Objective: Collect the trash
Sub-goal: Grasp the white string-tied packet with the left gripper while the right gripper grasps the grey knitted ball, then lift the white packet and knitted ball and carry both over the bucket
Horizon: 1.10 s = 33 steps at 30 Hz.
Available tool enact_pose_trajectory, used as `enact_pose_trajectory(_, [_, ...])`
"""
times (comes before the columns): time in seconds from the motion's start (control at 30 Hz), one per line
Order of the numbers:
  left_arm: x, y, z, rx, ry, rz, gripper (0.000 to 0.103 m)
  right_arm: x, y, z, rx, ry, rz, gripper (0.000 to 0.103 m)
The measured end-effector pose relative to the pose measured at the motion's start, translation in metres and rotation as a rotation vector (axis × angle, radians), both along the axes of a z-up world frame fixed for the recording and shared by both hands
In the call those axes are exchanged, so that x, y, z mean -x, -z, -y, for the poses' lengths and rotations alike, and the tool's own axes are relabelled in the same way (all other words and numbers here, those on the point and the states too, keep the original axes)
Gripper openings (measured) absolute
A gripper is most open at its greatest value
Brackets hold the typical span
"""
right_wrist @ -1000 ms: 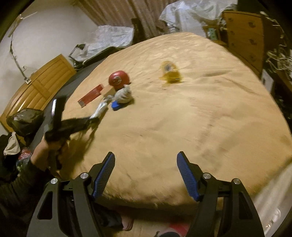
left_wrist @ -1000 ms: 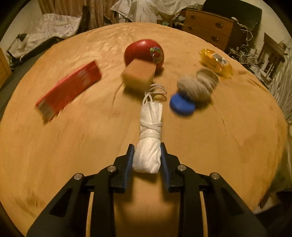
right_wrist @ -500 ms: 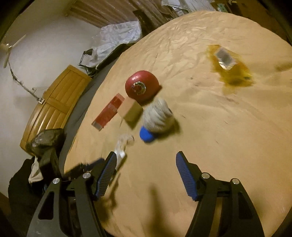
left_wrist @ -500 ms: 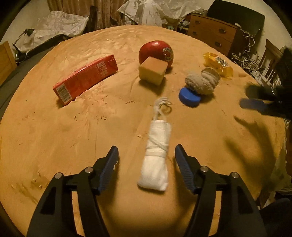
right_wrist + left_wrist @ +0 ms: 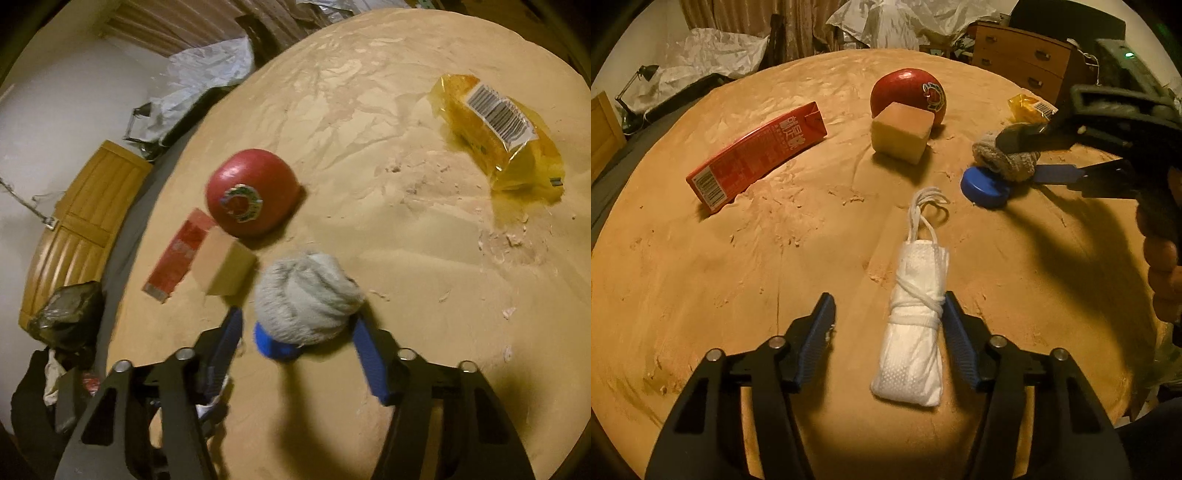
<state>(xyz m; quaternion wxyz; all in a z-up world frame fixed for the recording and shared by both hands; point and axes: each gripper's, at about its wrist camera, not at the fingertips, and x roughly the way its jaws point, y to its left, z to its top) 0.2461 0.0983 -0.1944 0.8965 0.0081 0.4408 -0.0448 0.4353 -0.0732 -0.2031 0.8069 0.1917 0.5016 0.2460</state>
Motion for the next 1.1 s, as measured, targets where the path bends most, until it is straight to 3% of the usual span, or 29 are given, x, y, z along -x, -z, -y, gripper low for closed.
enact_pose_trajectory(0.23, [0.005,-0.001,-0.002,0.028,-0.001,0.005,0.028,-0.005,0.003,-0.002,0.04,-0.001,0.043,0.04])
enact_pose_trajectory(0.3, [0.008,-0.002,-0.003,0.036,-0.003,0.006,0.025,0.001,-0.002,0.001,0.061,-0.011,0.075,0.039])
enact_pose_trajectory(0.6, [0.028,-0.011,0.0,0.082,-0.028,0.045,0.024,0.08,-0.047,0.019,0.223,-0.06,0.319,0.039])
enact_pose_trajectory(0.73, [0.041,-0.032,0.002,0.09,-0.05,0.106,0.024,0.125,-0.063,0.019,0.299,-0.086,0.426,0.039])
enact_pose_trajectory(1.1, [0.092,-0.1,0.01,0.075,-0.143,0.289,0.024,0.219,-0.102,0.02,0.349,-0.063,0.591,0.039])
